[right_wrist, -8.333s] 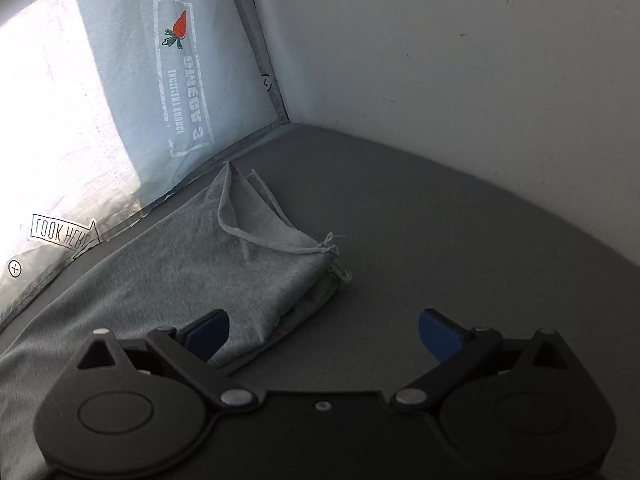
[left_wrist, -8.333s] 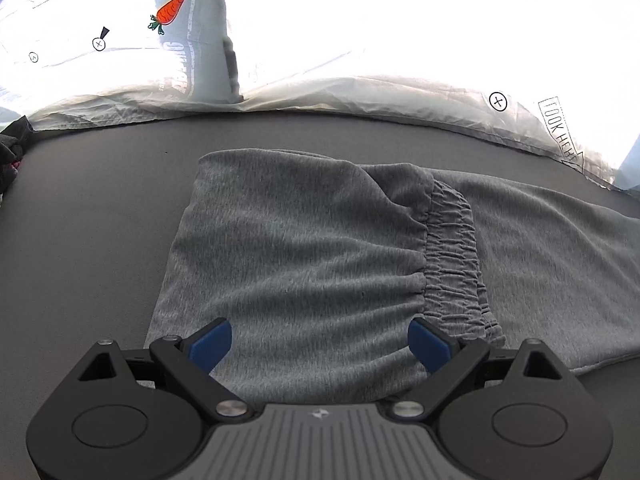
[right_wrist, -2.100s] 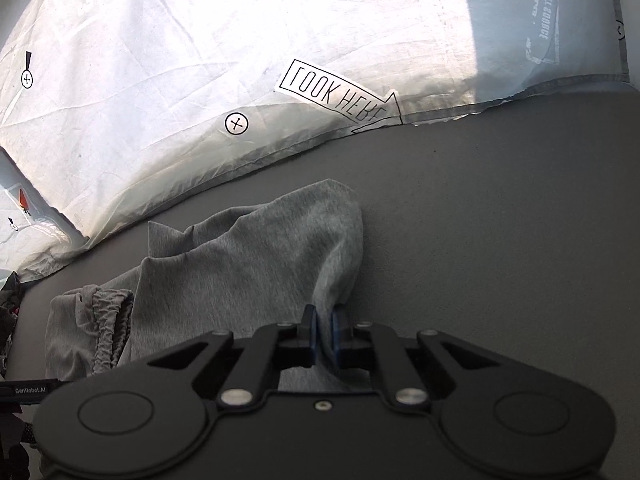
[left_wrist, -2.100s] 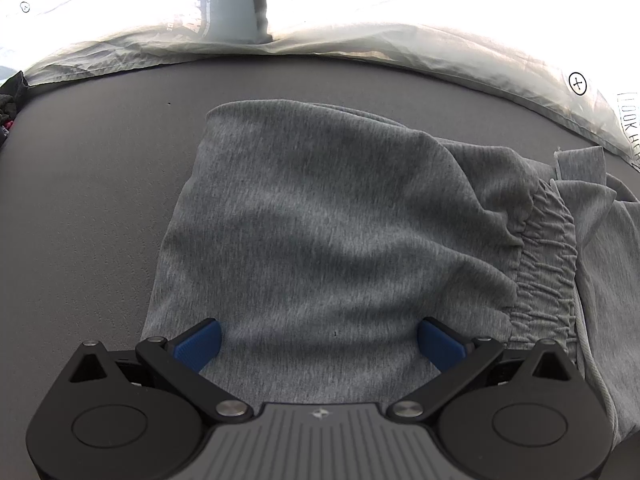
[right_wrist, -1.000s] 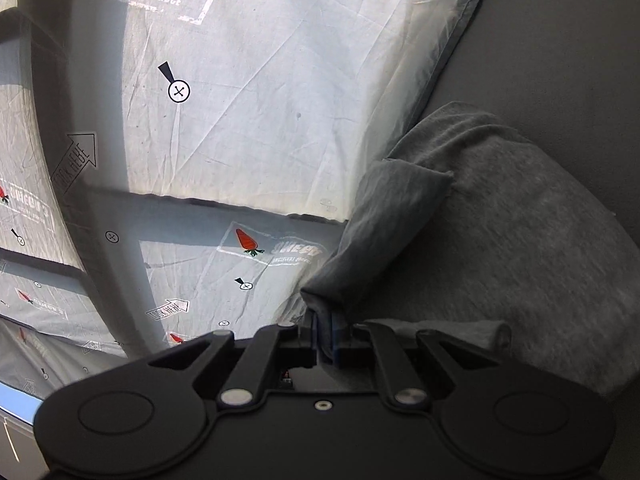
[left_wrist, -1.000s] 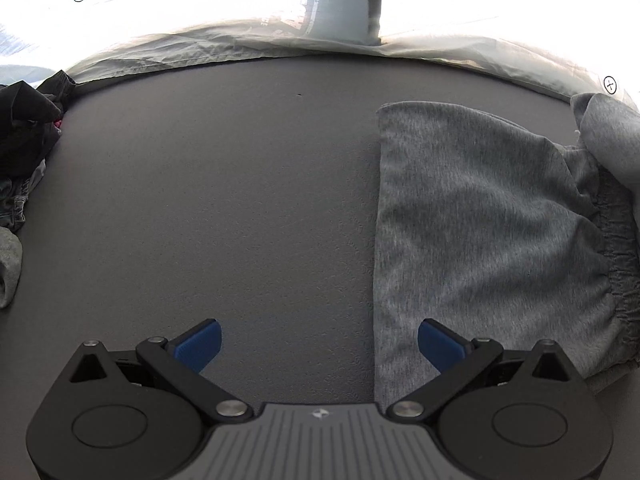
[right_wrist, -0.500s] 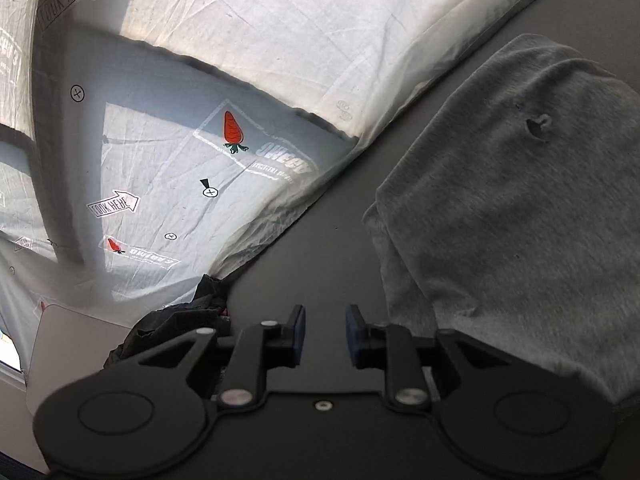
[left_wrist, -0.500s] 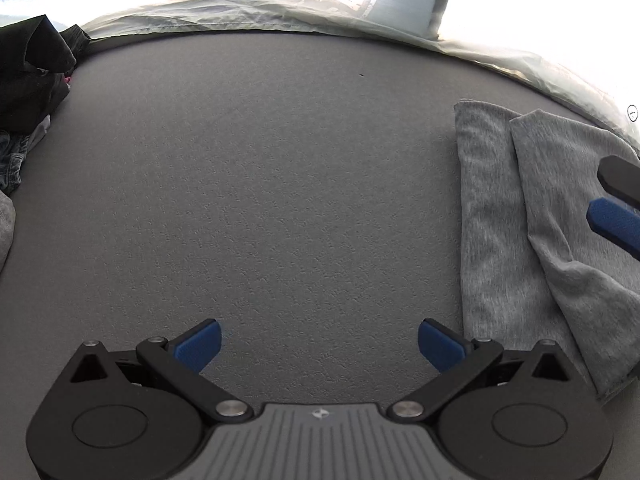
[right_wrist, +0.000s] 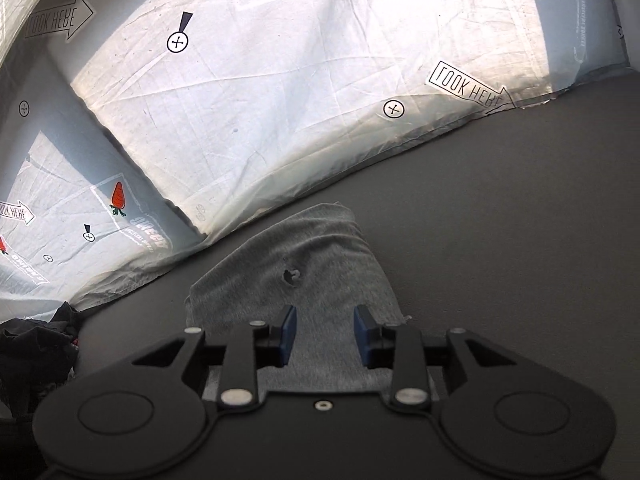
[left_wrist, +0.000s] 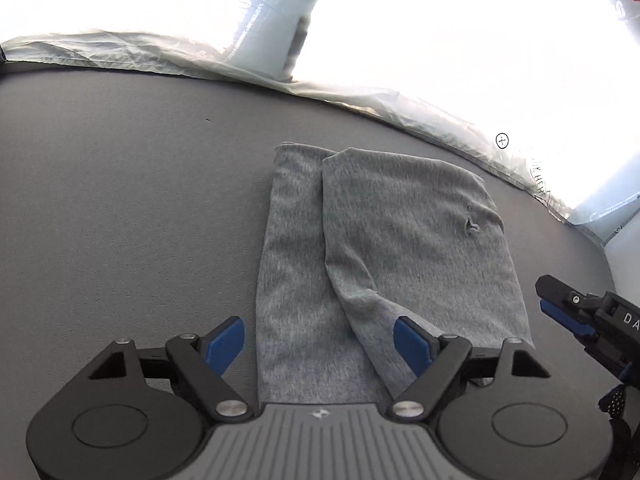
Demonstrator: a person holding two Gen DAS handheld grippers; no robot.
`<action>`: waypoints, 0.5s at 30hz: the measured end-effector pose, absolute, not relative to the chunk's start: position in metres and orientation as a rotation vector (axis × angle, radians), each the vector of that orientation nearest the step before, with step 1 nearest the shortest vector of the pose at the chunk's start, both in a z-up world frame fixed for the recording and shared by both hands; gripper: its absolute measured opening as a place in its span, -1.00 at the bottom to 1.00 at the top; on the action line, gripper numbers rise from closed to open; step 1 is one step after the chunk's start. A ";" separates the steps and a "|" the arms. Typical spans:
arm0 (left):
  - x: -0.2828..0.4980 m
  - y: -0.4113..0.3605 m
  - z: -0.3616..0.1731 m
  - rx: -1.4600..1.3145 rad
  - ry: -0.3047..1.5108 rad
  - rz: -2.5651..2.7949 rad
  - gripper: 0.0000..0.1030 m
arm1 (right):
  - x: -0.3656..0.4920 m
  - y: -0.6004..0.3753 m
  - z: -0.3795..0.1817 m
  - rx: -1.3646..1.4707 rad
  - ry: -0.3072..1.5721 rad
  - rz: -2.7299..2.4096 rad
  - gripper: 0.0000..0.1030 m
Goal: Fold clothes
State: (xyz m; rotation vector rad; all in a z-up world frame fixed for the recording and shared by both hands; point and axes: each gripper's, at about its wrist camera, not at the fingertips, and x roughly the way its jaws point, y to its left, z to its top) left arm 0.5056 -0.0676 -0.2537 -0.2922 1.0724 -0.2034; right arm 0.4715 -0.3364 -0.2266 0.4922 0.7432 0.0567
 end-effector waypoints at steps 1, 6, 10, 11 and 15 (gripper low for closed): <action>0.509 -0.077 -0.254 -0.290 1.080 -0.233 0.20 | 0.468 -0.343 -0.228 0.503 0.743 0.048 -0.34; 0.523 -0.091 -0.273 -0.416 1.164 -0.249 0.21 | 0.454 -0.370 -0.235 0.543 0.748 0.019 -0.32; 0.528 -0.082 -0.281 -0.578 1.180 -0.264 0.24 | 0.447 -0.382 -0.238 0.566 0.750 0.017 -0.29; 0.528 -0.079 -0.281 -0.611 1.175 -0.272 0.24 | 0.447 -0.384 -0.238 0.571 0.753 0.016 -0.29; 0.527 -0.071 -0.284 -0.708 1.168 -0.295 0.43 | 0.444 -0.388 -0.245 0.591 0.772 0.022 -0.28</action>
